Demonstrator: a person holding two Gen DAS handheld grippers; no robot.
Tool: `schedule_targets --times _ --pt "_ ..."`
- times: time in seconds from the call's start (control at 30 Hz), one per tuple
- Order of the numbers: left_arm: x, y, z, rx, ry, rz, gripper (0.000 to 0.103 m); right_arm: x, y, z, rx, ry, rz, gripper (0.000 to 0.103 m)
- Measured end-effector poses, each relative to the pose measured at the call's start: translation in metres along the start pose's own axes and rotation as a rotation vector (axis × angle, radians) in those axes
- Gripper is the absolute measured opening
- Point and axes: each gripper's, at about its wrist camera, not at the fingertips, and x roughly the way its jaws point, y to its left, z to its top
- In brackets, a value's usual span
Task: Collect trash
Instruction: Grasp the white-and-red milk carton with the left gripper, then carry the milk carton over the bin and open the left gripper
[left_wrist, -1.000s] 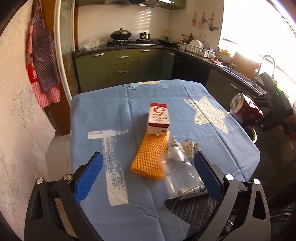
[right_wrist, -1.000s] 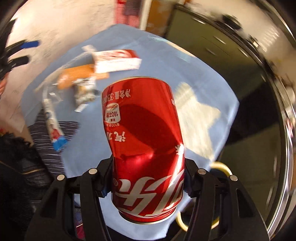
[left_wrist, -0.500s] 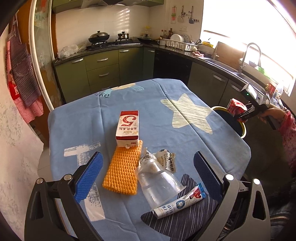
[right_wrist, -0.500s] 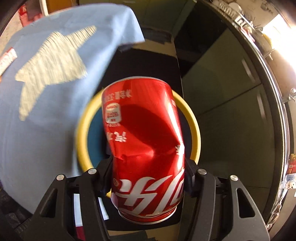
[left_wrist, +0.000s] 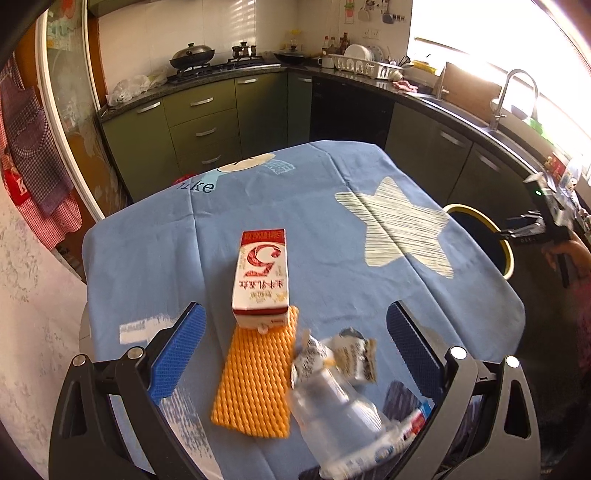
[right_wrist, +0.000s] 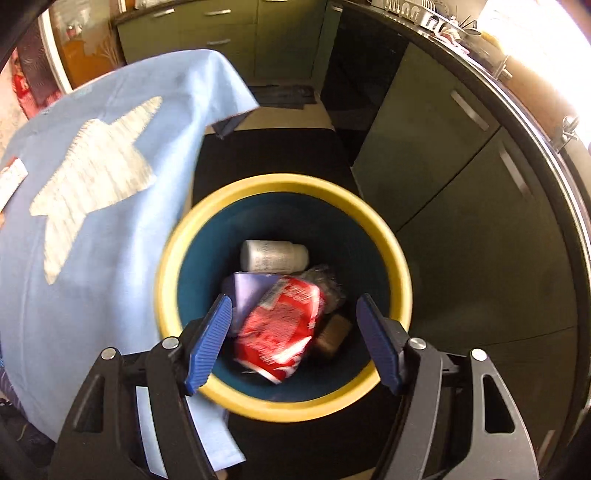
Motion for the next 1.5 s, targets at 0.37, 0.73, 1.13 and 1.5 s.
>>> schedule_targets --times 0.37,0.73,1.13,1.5 --pt "0.105 0.015 0.033 0.009 0.172 0.085 0.097 0.004 0.036 -0.018 -0.025 0.009 0.068 0.066" --pt "0.150 0.023 0.031 -0.023 0.259 0.070 0.089 0.000 0.048 -0.016 -0.043 0.002 0.070 0.066" --pt "0.160 0.017 0.025 0.004 0.288 0.056 0.054 -0.007 0.048 -0.019 -0.042 -0.013 0.060 0.066" --pt "0.114 -0.014 0.047 0.110 0.200 0.039 0.053 -0.015 0.032 -0.033 -0.001 -0.036 0.048 0.066"
